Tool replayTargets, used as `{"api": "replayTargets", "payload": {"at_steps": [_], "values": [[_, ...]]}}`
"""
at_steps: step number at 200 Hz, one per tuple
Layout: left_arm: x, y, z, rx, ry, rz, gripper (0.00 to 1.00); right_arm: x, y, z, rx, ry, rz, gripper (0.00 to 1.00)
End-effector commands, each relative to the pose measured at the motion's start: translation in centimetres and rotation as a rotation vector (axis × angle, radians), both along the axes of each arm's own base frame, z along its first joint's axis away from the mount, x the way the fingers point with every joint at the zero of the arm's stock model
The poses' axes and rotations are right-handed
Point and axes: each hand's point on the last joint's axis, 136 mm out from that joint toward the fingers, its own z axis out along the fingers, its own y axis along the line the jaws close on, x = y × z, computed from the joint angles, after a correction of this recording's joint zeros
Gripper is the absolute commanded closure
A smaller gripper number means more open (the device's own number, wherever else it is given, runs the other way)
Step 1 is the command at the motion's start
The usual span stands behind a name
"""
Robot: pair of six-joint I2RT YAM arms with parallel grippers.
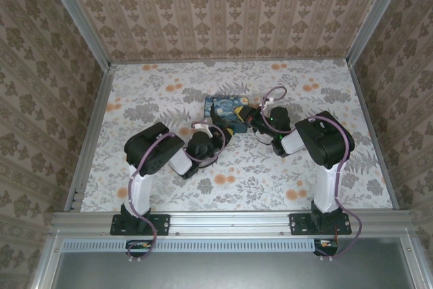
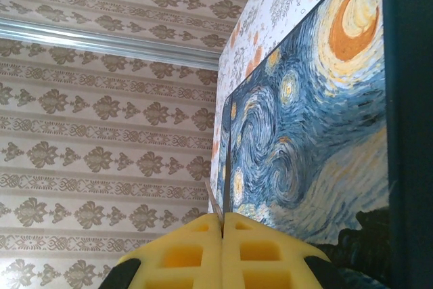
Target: Unlock the padlock with the key
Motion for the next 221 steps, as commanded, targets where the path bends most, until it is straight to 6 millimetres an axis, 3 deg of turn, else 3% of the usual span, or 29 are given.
{"api": "replayTargets", "payload": {"at_steps": [1, 27, 50, 105, 143, 221], "values": [[0.7, 0.7, 0.2, -0.030, 0.025, 0.021, 0.96, -0.6, -0.5, -0.8, -0.004, 0.047, 0.009, 1.00], [1.0, 1.2, 1.0, -0.063, 0.039, 0.008, 1.00, -1.7, -1.1, 0.8, -0.004, 0.021, 0.022, 1.00], [1.1, 1.8, 1.2, -0.093, 0.069, 0.000, 1.00, -3.5, -1.8, 0.9, -0.026, 0.028, 0.035, 1.00], [1.2, 1.9, 3.0, -0.167, 0.100, -0.054, 1.00, -8.0, -2.8, -0.9, -0.046, 0.093, 0.073, 1.00], [1.1, 1.6, 4.2, -0.220, 0.125, -0.097, 1.00, -10.0, -2.8, -2.6, -0.055, 0.143, 0.091, 1.00], [0.3, 0.9, 6.1, -0.258, 0.114, -0.186, 1.00, -10.0, -1.5, -3.6, -0.033, 0.175, 0.095, 1.00]]}}
